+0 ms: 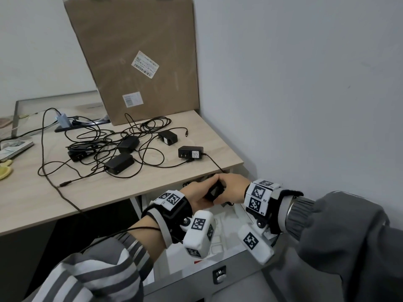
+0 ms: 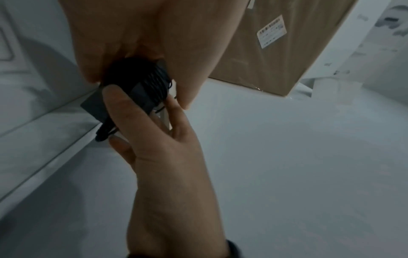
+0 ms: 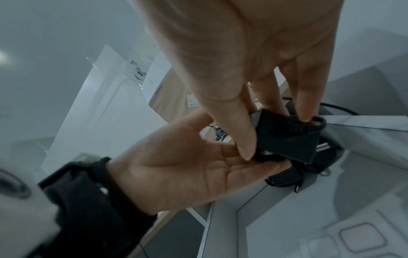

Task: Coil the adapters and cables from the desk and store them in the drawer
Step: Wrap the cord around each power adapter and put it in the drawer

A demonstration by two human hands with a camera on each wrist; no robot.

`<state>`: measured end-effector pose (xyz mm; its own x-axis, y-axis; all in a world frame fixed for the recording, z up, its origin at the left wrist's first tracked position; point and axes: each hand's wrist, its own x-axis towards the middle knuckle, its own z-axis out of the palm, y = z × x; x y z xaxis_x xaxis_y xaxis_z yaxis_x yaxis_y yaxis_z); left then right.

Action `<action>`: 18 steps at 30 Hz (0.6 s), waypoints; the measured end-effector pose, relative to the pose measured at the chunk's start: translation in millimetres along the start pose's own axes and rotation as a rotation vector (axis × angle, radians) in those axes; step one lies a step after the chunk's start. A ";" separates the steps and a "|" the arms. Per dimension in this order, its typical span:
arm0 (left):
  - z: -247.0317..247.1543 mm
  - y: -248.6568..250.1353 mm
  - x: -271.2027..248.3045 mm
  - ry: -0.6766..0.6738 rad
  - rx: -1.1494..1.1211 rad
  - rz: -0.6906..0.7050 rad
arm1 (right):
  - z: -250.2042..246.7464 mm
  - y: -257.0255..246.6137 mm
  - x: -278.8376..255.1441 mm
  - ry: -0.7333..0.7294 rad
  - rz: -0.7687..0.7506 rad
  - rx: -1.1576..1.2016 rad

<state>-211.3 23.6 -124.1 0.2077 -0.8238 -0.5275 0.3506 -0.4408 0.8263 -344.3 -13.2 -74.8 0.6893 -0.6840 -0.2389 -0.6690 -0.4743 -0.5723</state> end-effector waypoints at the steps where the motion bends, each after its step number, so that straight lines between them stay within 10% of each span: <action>1: -1.2 -3.5 2.8 -0.013 -0.028 -0.007 | 1.0 -0.7 0.5 -0.031 -0.003 0.007; 18: -13.0 -37.6 47.7 0.247 0.448 -0.196 | -62.2 -2.7 5.1 0.120 0.125 0.497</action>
<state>-202.7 5.5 -182.9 0.4049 -0.6265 -0.6660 -0.0075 -0.7306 0.6828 -356.3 -49.9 -25.7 0.5568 -0.7909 -0.2541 -0.5113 -0.0852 -0.8552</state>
